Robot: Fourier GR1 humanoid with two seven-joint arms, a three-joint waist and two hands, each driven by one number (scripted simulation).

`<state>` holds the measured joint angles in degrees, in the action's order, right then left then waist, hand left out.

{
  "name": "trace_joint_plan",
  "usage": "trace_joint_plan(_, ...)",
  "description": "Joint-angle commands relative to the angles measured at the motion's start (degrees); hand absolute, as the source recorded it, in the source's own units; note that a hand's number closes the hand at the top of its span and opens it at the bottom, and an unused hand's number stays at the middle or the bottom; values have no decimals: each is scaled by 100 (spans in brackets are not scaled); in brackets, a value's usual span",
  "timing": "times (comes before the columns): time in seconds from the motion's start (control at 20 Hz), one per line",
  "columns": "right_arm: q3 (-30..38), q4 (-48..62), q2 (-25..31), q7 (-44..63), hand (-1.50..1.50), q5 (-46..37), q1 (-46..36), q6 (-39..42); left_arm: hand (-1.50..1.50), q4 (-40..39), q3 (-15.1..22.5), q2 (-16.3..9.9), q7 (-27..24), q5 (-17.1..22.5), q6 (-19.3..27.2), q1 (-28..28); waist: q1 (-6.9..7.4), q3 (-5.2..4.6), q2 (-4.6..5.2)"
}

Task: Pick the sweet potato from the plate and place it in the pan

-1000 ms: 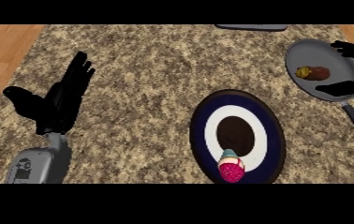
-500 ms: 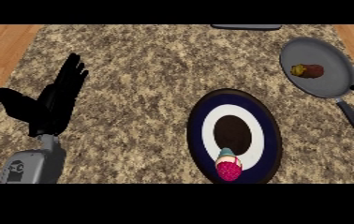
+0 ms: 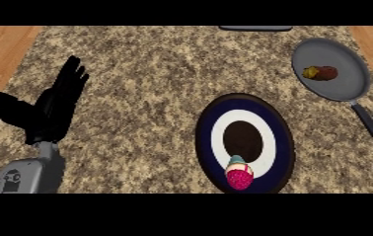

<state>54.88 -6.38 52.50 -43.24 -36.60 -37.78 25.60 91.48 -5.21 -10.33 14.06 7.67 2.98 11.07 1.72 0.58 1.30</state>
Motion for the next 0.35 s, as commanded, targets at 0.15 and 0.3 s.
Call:
trace_joint_plan(0.15, 9, -180, 190, -667, -150, 142, 500, 838, 0, -96, 11, 51, -129, -94, 58, -29, -4, 1, -8)
trace_joint_plan(0.3, -16, -245, 214, -792, -150, 185, 715, 884, 0, -51, 40, 99, -22, -50, 68, 24, -31, 0, -28)
